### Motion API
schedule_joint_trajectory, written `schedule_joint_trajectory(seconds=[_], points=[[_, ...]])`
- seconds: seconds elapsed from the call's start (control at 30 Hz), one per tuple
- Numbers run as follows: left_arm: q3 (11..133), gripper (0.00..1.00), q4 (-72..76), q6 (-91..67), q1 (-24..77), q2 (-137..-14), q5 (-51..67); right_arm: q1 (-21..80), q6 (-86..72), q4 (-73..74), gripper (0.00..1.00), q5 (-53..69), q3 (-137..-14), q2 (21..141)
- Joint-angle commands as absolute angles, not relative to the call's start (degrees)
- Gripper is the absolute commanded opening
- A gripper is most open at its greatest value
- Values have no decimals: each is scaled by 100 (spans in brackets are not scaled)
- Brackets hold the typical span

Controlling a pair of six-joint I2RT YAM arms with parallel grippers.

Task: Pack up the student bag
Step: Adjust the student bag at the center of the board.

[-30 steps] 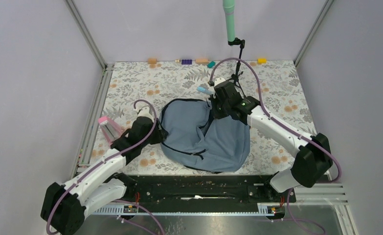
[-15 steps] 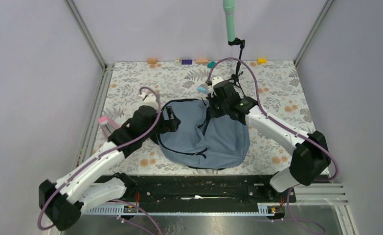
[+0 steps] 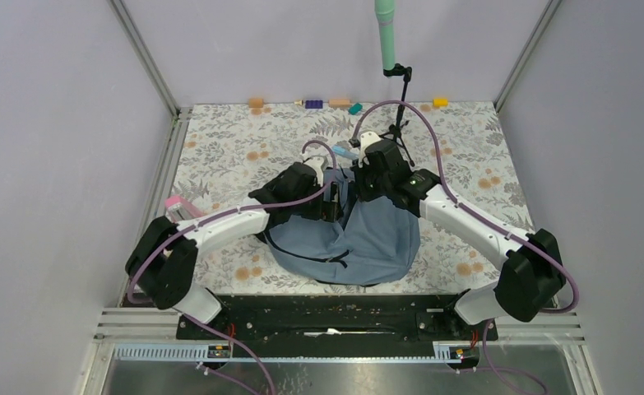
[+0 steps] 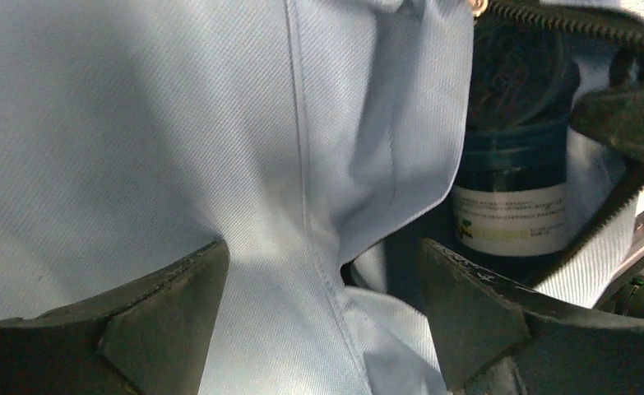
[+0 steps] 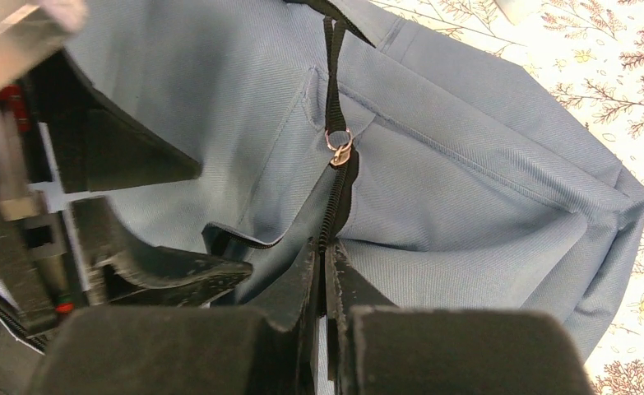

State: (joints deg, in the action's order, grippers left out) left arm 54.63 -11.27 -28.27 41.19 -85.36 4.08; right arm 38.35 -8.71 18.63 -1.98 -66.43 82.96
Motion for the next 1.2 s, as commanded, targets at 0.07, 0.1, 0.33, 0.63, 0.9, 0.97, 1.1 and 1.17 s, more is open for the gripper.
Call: schedule_joint_trajectory(seconds=[0.07, 0.1, 0.33, 0.63, 0.9, 0.97, 1.1, 1.17], points=[[5836, 78, -300, -2852, 4163, -9127, 1001, 3826, -813, 1474, 0, -20, -6614, 7951], [5858, 68, -293, -2848, 4186, -9221, 1090, 3827, -801, 1474, 0, -24, -6588, 7933], [5820, 0, -1140, -2706, 4186, -8625, -435, 3793, -763, 1848, 0, -437, -6434, 7548], [6272, 0, -2460, -2636, 3794, -7672, -806, 3783, -873, 2270, 0, -1106, -5859, 6858], [6713, 0, -2832, -2129, 3472, -7829, -216, 3780, -1212, 2289, 0, -1121, -6045, 7173], [6723, 0, -2756, -2087, 3459, -7915, 195, 3783, -1326, 2287, 1, -943, -6146, 7182], [6717, 0, -2671, -2117, 3463, -7976, 537, 3779, -1489, 2458, 41, -601, -6309, 7050], [6678, 0, -2632, -2114, 3463, -7952, 617, 3782, -1532, 2632, 64, -416, -6382, 6951]])
